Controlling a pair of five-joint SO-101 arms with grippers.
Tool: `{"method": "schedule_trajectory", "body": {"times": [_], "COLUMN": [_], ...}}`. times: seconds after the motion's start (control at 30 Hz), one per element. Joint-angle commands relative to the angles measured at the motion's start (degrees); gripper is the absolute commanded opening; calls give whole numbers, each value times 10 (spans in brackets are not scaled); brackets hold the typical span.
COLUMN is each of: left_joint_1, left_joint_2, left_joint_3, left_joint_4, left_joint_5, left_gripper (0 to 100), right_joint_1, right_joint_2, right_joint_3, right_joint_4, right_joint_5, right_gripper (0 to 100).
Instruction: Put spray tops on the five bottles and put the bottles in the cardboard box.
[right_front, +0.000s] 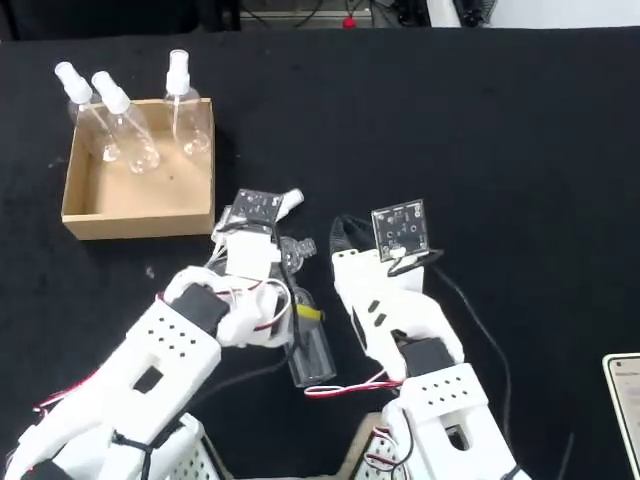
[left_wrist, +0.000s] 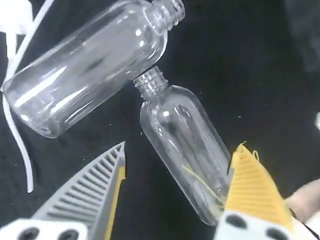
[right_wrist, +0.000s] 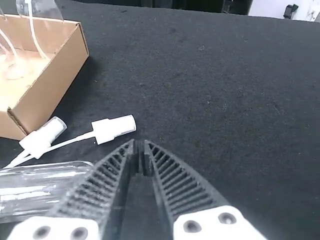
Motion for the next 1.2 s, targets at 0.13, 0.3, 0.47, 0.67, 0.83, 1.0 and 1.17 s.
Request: {"method": "schedule_trajectory", "body": {"times": [0.13, 0.3, 0.47, 0.67, 0.83, 1.0, 1.17], "left_joint_1": [5, 7, 10, 32, 42, 40, 39], "left_joint_2": [-11, -11, -11, -11, -11, -11, -18], "left_joint_3": [64, 87, 101, 114, 116, 142, 163], "left_joint_4": [-137, -163, -162, -164, -160, -157, -129], "left_joint_5": [7, 7, 7, 36, 34, -52, -63], "left_gripper": [320, 320, 319, 320, 319, 317, 315], "right_joint_1": [10, 10, 9, 8, 8, 8, 8], "right_joint_2": [-15, -15, -15, -15, -15, -15, -15], "right_joint_3": [-17, -16, -16, -16, -15, -15, -15], "right_joint_4": [-12, -12, -12, -12, -12, -12, -12], "right_joint_5": [-3, -3, -3, -3, -3, -3, -3], "right_gripper": [11, 11, 11, 11, 11, 11, 11]}}
